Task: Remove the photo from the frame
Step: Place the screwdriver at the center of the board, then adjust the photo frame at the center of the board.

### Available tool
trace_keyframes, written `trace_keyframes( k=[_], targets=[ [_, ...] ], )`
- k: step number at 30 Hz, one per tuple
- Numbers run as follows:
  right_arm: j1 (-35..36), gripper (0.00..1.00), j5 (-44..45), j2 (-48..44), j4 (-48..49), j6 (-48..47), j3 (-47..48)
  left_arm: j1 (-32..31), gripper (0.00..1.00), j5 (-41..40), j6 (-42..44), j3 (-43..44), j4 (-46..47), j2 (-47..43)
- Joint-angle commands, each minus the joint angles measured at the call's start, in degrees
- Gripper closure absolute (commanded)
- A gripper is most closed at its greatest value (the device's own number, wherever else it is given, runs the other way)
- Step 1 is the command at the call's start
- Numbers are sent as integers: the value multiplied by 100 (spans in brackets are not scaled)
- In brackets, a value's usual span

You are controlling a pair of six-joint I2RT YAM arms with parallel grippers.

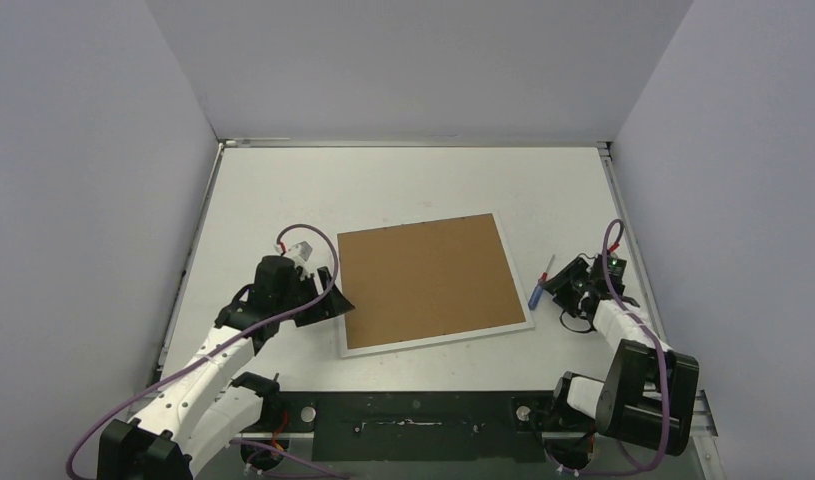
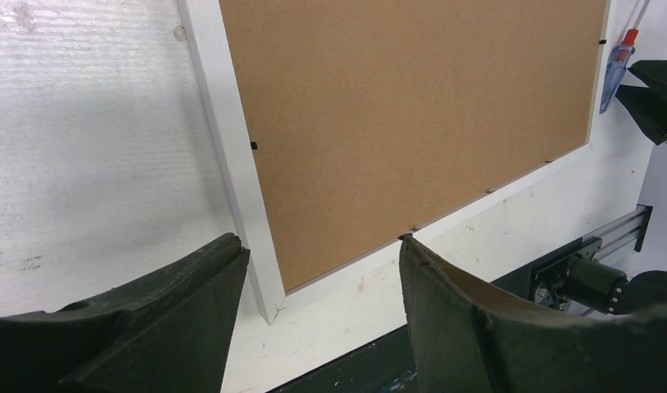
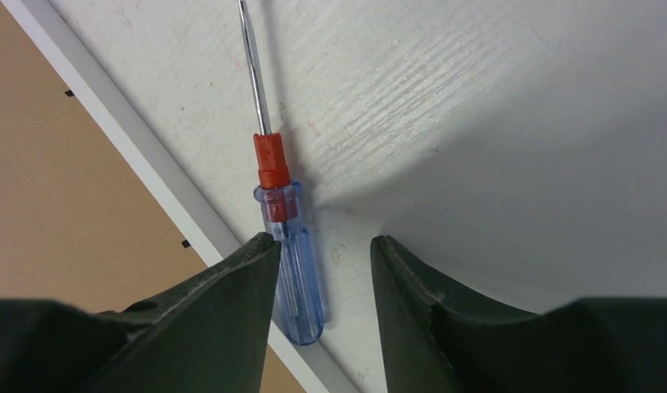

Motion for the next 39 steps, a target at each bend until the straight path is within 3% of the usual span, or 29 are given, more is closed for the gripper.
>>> trace_keyframes(
  k=[1, 8, 12, 22, 30, 39],
  targets=[
    [25, 54, -26, 127, -461, -377, 496, 30, 34, 136, 229, 434, 253, 109],
    [155, 49, 20, -121, -1651, -879, 1331, 39, 33, 174, 491, 951, 426, 488],
    [397, 44, -99, -732, -1985, -625, 1289, 44, 33, 324, 997, 1560, 605, 1163],
    [1604, 40, 354, -3123, -3418, 962, 487, 323, 29, 245, 3401, 4429, 290, 4334],
    [1933, 30, -152, -4175, -4231, 1230, 196, 858, 29, 1407, 3541, 6517, -286, 6713],
    [1976, 26, -531, -3783, -3687, 1318, -91, 1076, 28, 2044, 3239, 6984, -173, 7808]
  ],
)
